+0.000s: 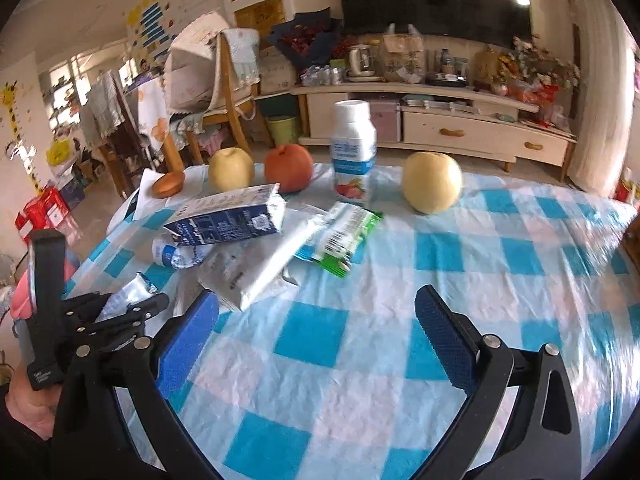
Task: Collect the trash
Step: 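Grasp the white yogurt bottle with the left gripper while the right grasps the milk carton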
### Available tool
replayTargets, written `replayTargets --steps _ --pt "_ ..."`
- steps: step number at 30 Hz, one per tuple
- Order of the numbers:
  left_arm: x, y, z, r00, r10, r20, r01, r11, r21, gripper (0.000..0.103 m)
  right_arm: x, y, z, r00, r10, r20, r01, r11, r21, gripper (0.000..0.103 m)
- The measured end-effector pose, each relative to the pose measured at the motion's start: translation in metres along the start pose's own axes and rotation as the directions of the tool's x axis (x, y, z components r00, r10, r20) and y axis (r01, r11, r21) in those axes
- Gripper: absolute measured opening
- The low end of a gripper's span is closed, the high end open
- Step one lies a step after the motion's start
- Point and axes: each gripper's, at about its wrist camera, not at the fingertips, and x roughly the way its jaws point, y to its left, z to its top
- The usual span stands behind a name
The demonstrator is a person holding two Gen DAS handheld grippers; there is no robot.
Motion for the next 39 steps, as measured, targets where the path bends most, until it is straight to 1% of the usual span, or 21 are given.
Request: replayTargets --steps 2,4,6,7,8,10,11,12,14,17,19,20,21,22,23,25,27,30,35,38,39 --pt "-0.004 0.005 0.002 1.000 0.008 0.011 -0.008 1.000 0.007 0.030 0.010 0.020 0.016 0.998 0.056 0.036 -0.053 0.995 -0.090 0.099" --pt "-0.008 0.012 0.005 1.000 0.008 0.016 -0.008 1.000 0.012 0.030 0.021 0.042 0.030 0.989 0.134 0.056 -0.119 0.969 -0.218 0.099" --pt "-0.013 0.021 0.010 1.000 0.009 0.030 -0.009 1.000 0.001 0.030 0.036 0.062 0.041 0.978 0.203 0.051 -0.173 0.924 -0.340 0.099" --pt "-0.015 0.025 0.013 0.999 0.009 0.036 -0.009 1.000 -0.004 0.030 0.045 0.071 0.046 0.971 0.235 0.039 -0.200 0.893 -0.402 0.099" --pt "-0.017 0.031 0.016 0.999 0.008 0.042 -0.008 1.000 -0.010 0.030 0.051 0.077 0.050 0.967 0.254 0.028 -0.216 0.873 -0.437 0.099" --pt "-0.024 0.041 0.022 0.998 -0.003 0.060 0.004 1.000 -0.012 0.024 0.066 0.090 0.058 0.957 0.291 -0.013 -0.252 0.804 -0.539 0.099" --pt "-0.026 0.044 0.023 0.998 -0.005 0.065 0.006 1.000 -0.012 0.024 0.072 0.093 0.061 0.953 0.301 -0.037 -0.265 0.770 -0.581 0.099" --pt "-0.029 0.048 0.025 0.997 -0.003 0.076 0.004 1.000 -0.018 0.024 0.084 0.098 0.066 0.950 0.301 -0.080 -0.282 0.720 -0.634 0.099" --pt "-0.033 0.054 0.028 0.996 -0.011 0.088 0.014 0.999 -0.034 0.024 0.103 0.100 0.074 0.946 0.288 -0.150 -0.311 0.671 -0.673 0.099" --pt "-0.032 0.055 0.028 0.996 -0.022 0.088 0.024 0.999 -0.028 0.024 0.122 0.107 0.083 0.911 0.300 -0.284 -0.410 0.586 -0.699 0.099" --pt "-0.029 0.058 0.026 0.997 -0.033 0.076 0.036 0.999 -0.035 0.024 0.135 0.118 0.084 0.898 0.247 -0.363 -0.439 0.497 -0.749 0.099" --pt "-0.028 0.060 0.026 0.997 -0.039 0.069 0.042 0.998 -0.041 0.024 0.140 0.123 0.084 0.889 0.224 -0.398 -0.457 0.461 -0.761 0.098" --pt "-0.026 0.063 0.027 0.997 -0.037 0.066 0.040 0.998 -0.047 0.024 0.143 0.124 0.082 0.879 0.215 -0.426 -0.477 0.440 -0.761 0.092" --pt "-0.026 0.063 0.026 0.997 -0.032 0.067 0.036 0.998 -0.050 0.024 0.147 0.127 0.080 0.859 0.204 -0.469 -0.510 0.415 -0.753 0.077" --pt "-0.026 0.066 0.026 0.997 -0.029 0.067 0.033 0.998 -0.053 0.024 0.151 0.130 0.076 0.850 0.182 -0.494 -0.524 0.393 -0.756 0.069" --pt "-0.025 0.069 0.027 0.997 -0.028 0.067 0.032 0.997 -0.063 0.024 0.156 0.131 0.069 0.857 0.154 -0.493 -0.512 0.371 -0.775 0.068" --pt "-0.025 0.068 0.027 0.997 -0.025 0.067 0.029 0.998 -0.061 0.024 0.158 0.133 0.067 0.858 0.150 -0.491 -0.510 0.360 -0.781 0.068" --pt "-0.025 0.067 0.028 0.997 -0.024 0.067 0.028 0.998 -0.058 0.024 0.159 0.130 0.068 0.856 0.159 -0.493 -0.514 0.370 -0.774 0.068" --pt "-0.026 0.067 0.028 0.997 -0.024 0.068 0.028 0.998 -0.062 0.024 0.153 0.122 0.074 0.850 0.192 -0.491 -0.524 0.406 -0.749 0.062" --pt "-0.027 0.067 0.028 0.997 -0.023 0.069 0.028 0.998 -0.063 0.024 0.154 0.123 0.074 0.850 0.176 -0.497 -0.523 0.401 -0.752 0.061" --pt "-0.026 0.067 0.028 0.997 -0.022 0.069 0.027 0.998 -0.063 0.024 0.156 0.123 0.076 0.856 0.161 -0.492 -0.512 0.401 -0.760 0.062"
